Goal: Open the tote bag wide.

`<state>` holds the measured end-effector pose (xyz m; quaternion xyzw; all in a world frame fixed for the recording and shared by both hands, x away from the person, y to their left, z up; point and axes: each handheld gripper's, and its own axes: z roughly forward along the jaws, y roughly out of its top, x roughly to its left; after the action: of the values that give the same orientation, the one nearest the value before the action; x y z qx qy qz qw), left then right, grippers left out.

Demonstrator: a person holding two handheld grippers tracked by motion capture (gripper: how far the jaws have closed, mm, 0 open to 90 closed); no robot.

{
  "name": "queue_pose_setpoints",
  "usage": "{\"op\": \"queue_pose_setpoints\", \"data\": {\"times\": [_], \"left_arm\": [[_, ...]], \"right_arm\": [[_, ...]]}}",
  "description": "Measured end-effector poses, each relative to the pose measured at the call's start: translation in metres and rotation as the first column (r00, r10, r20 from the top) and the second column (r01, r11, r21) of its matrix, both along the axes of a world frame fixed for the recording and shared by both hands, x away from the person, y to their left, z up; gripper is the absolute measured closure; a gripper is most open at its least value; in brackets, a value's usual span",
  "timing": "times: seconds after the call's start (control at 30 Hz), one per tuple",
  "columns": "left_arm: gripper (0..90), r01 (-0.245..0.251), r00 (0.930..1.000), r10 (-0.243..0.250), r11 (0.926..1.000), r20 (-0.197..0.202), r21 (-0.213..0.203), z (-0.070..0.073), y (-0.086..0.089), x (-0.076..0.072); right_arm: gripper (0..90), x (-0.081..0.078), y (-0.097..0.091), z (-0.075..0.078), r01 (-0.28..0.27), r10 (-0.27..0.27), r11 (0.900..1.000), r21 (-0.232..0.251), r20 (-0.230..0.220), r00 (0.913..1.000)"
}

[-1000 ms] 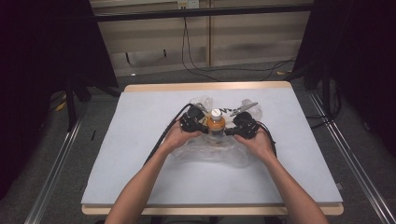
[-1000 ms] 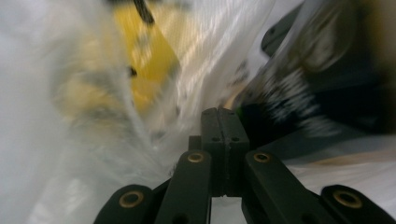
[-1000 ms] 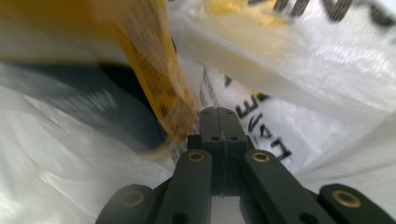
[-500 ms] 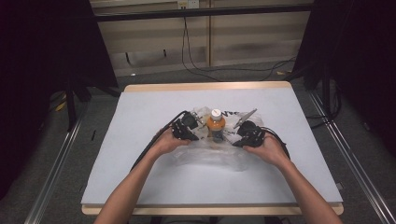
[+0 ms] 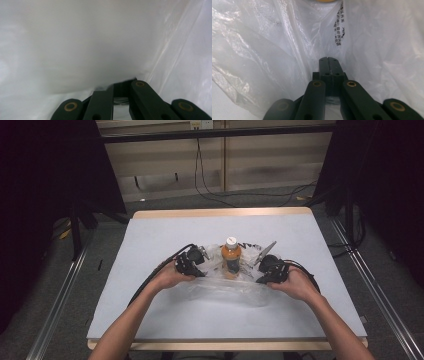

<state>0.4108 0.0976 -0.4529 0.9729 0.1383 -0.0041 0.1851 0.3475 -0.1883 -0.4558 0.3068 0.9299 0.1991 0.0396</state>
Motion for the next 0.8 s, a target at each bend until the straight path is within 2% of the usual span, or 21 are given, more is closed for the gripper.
{"op": "queue_pose_setpoints", "data": {"times": [0.17, 0.2, 0.27, 0.33, 0.37, 0.43, 0.5, 0.53, 0.6, 0.63, 0.7, 0.73, 0.8], "left_arm": [[90.0, 0.004, 0.9999, -0.004, 0.9998, -0.013, -0.019, 0.0, 0.006, -0.008], [90.0, 0.005, 0.9993, -0.006, 0.9995, -0.036, -0.033, 0.0, 0.008, -0.008], [90.0, -0.008, 0.9987, 0.004, 0.9976, -0.051, -0.069, -0.002, 0.013, -0.006], [90.0, -0.005, 0.9991, 0.002, 0.9977, -0.041, -0.068, -0.002, 0.014, -0.004], [90.0, -0.028, 0.9988, 0.025, 0.9967, -0.041, -0.077, -0.003, 0.014, -0.003], [90.0, -0.03, 0.9988, 0.027, 0.9963, -0.041, -0.081, -0.003, 0.013, 0.001], [90.0, -0.035, 0.9981, 0.03, 0.9952, -0.053, -0.091, -0.004, 0.014, 0.005], [90.0, -0.033, 0.9985, 0.029, 0.9956, -0.047, -0.087, -0.004, 0.014, 0.006], [90.0, -0.031, 0.9989, 0.028, 0.9961, -0.038, -0.082, -0.004, 0.015, 0.006], [90.0, -0.048, 0.9982, 0.045, 0.9956, -0.04, -0.081, -0.004, 0.015, 0.005], [90.0, -0.059, 0.9979, 0.056, 0.9949, -0.033, -0.082, -0.004, 0.02, 0.008], [90.0, -0.056, 0.9979, 0.053, 0.9955, -0.037, -0.076, -0.004, 0.021, 0.008], [90.0, -0.058, 0.9983, 0.057, 0.9966, -0.014, -0.06, -0.003, 0.023, 0.007]], "right_arm": [[90.0, -0.004, 0.0, 0.001, -0.011, 0.011, 0.9996, 0.025, -0.007, 0.9999], [90.0, -0.006, 0.001, 0.002, -0.011, 0.012, 0.9994, 0.033, -0.014, 0.9998], [90.0, -0.005, 0.0, 0.003, -0.016, 0.017, 0.999, 0.042, -0.024, 0.9996], [90.0, -0.004, 0.0, 0.003, 0.0, 0.001, 0.9989, 0.046, -0.017, 0.9999], [90.0, -0.002, -0.001, 0.003, 0.013, -0.013, 0.9985, 0.054, -0.008, 0.9999], [90.0, 0.003, -0.003, 0.002, 0.051, -0.05, 0.9961, 0.072, -0.01, 0.9987], [90.0, 0.008, -0.007, -0.002, 0.071, -0.07, 0.995, 0.071, -0.012, 0.9975], [90.0, 0.009, -0.008, -0.003, 0.067, -0.066, 0.9962, 0.056, -0.007, 0.9978], [90.0, 0.01, -0.008, -0.003, 0.065, -0.064, 0.996, 0.062, -0.003, 0.9979], [90.0, 0.01, -0.008, -0.003, 0.062, -0.062, 0.9964, 0.058, 0.002, 0.9981], [90.0, 0.008, -0.007, -0.002, 0.034, -0.034, 0.9994, 0.009, 0.036, 0.9988], [90.0, 0.007, -0.009, -0.001, 0.034, -0.034, 0.9994, -0.002, 0.03, 0.999], [90.0, 0.007, -0.01, -0.001, 0.035, -0.035, 0.9994, 0.002, 0.031, 0.9989]]}}
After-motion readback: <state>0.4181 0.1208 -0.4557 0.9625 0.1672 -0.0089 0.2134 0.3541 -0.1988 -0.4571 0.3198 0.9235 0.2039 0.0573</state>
